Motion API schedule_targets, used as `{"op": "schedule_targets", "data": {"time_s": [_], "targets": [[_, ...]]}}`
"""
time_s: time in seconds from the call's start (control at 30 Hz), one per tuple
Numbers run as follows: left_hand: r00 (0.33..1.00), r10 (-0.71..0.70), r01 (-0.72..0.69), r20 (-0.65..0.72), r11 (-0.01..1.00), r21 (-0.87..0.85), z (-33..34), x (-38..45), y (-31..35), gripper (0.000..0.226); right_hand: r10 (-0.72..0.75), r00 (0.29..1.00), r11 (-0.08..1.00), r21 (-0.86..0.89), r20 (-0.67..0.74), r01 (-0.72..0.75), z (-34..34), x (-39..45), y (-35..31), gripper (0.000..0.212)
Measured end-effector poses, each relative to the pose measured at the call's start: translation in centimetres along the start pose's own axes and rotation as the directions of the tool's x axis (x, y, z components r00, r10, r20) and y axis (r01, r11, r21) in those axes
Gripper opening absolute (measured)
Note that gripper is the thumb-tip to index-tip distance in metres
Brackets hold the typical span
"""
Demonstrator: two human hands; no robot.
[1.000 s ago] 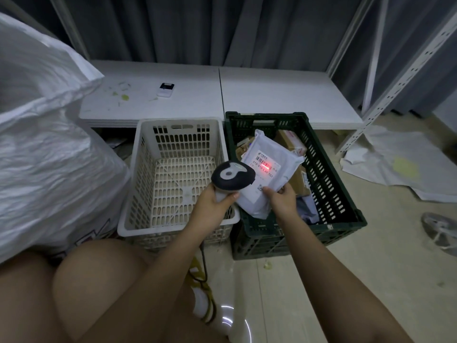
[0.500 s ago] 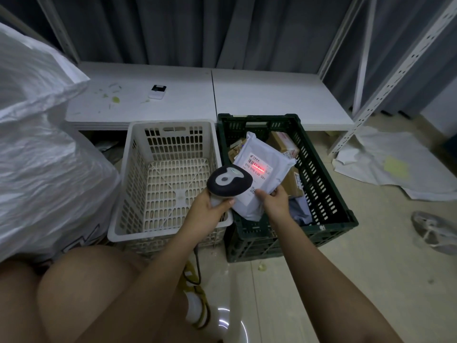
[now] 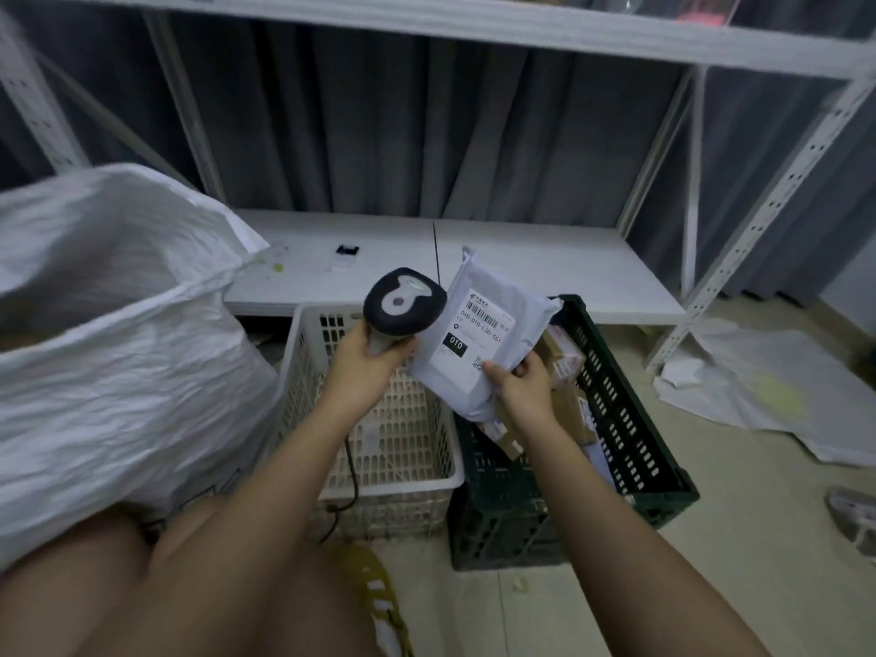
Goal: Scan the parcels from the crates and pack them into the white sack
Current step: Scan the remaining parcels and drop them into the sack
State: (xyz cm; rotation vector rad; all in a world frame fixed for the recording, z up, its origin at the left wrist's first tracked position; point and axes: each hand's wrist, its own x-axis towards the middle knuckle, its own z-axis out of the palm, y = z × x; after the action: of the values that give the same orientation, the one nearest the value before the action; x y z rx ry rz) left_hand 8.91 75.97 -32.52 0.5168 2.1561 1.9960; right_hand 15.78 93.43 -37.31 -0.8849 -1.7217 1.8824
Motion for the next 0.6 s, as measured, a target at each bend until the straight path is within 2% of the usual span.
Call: {"op": "schedule_targets", "data": {"time_s": [0.13, 0.3, 0.43, 0.6], "targets": [[0.985, 0.130, -0.120, -0.113, 0.988, 0.093, -4.3, -0.8, 5.6, 0.032, -0.112, 0.991, 0.992, 0.068, 0.073, 0.107, 3.1, -2.3, -5.1, 0.040], [0.930, 0.265, -0.220, -0.254, 0.956, 0.193, -10.4, -4.3, 11.7, 0.029, -0.241, 0.953, 0.966, 0.139, 0.181, 0.218, 8.3, -7.0, -11.3, 0.030], [0.882, 0.321, -0.254, -0.344, 0.941, 0.224, -15.6, -8.3, 15.1, 0.030, -0.372, 0.898, 0.921, 0.215, 0.236, 0.325, 13.0, -11.6, -15.4, 0.029], [0.824, 0.323, -0.253, -0.465, 0.945, 0.207, -22.1, -12.9, 17.1, 0.032, -0.555, 0.790, 0.822, 0.317, 0.260, 0.473, 19.0, -16.6, -19.4, 0.029]]}}
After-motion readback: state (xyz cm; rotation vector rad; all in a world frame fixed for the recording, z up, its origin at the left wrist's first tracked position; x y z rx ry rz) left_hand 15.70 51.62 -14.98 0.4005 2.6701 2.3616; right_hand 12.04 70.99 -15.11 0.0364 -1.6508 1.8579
